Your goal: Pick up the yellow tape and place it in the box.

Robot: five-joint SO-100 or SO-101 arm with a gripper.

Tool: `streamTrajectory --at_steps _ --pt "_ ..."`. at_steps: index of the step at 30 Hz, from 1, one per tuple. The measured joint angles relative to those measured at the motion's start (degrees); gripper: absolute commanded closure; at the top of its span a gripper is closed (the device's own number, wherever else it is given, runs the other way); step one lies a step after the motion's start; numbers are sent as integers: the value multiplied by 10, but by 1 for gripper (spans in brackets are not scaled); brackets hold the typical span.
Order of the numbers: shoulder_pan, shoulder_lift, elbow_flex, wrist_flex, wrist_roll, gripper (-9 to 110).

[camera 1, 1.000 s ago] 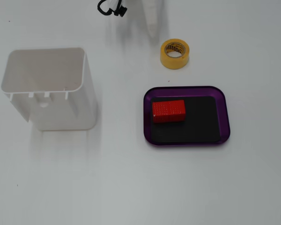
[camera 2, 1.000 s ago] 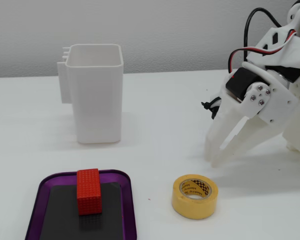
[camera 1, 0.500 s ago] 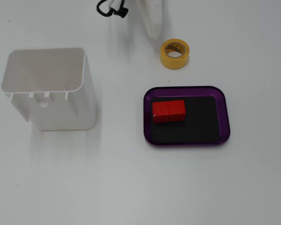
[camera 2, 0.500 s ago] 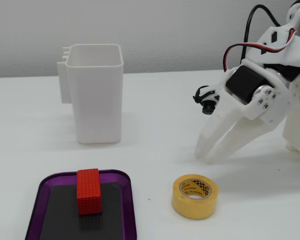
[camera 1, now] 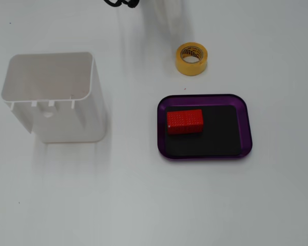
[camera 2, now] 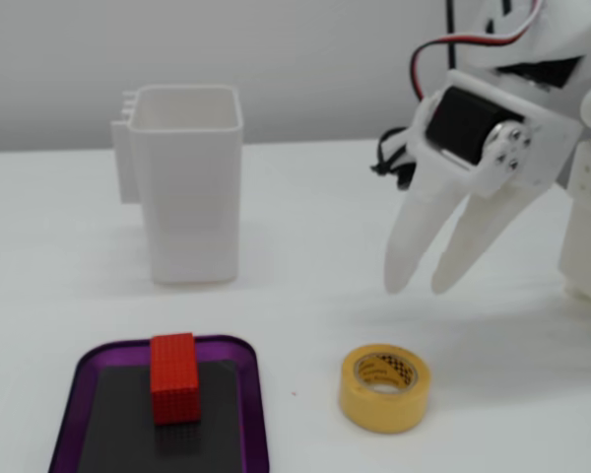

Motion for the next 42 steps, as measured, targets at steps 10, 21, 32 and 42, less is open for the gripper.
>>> streamTrajectory --at_steps 10,21,32,42 --pt "2 -200 -94 4 0 88" --pt "-93 -210 -94 -3 27 88" --pt "-112 -211 -94 -49 30 88" --pt "-107 -212 -48 -87 30 88"
